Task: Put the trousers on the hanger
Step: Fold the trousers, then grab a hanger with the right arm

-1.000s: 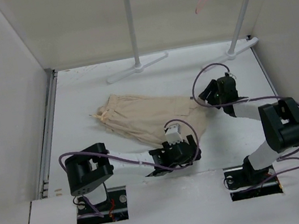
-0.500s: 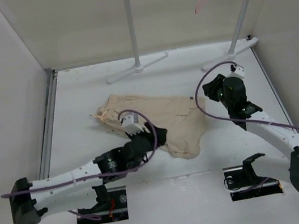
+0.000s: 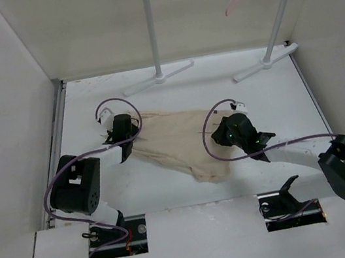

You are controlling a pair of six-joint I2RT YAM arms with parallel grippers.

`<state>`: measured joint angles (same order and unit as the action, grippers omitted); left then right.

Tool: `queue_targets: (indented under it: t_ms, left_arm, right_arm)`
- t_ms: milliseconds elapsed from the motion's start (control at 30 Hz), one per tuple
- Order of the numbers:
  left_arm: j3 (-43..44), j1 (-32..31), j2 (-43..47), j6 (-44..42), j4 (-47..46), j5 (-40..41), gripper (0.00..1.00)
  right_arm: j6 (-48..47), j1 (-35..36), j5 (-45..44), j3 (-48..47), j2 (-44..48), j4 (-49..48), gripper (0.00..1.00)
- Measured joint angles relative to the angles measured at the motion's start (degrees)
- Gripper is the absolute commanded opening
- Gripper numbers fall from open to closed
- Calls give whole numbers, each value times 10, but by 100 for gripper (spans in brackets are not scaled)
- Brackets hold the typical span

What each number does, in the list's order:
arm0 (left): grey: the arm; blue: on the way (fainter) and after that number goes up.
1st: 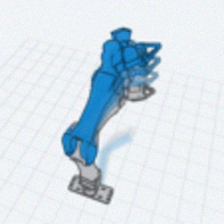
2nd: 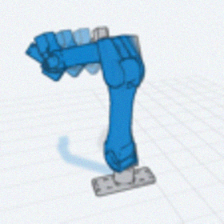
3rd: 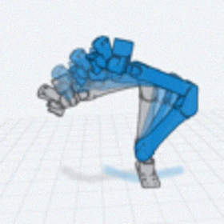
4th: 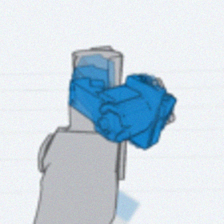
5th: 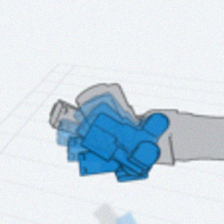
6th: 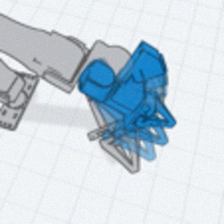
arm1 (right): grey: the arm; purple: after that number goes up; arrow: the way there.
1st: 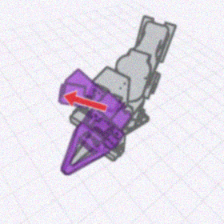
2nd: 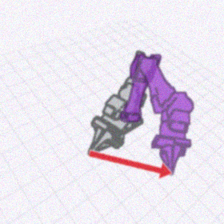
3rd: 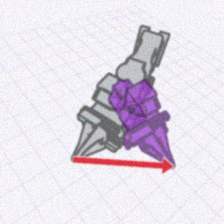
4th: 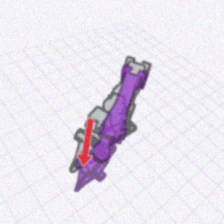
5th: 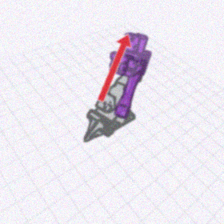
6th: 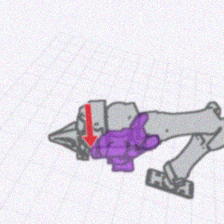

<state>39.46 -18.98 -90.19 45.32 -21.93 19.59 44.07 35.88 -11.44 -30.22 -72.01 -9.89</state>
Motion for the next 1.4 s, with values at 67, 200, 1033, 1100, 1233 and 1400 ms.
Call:
queue_targets:
  t_ms: [67,200,1033,1100,1233,1400]
  left_arm:
    - [-39,33,0,13,-26,-8,32]
    - [-118,83,40,44,-85,-12,34]
    - [-153,-195,299,18,75,74,50]
    - [-146,-193,254,16,48,70,50]
    - [-150,-120,194,17,21,52,48]
    - [-188,5,213,22,13,33,51]
  right_arm:
    - [10,7,-2,12,-25,-1,24]
    - [18,12,-5,18,-53,0,33]
    - [105,151,-109,54,27,132,29]
    - [112,151,-111,45,8,140,34]
    - [112,151,-121,24,1,156,74]
    - [80,150,-146,-5,93,239,88]
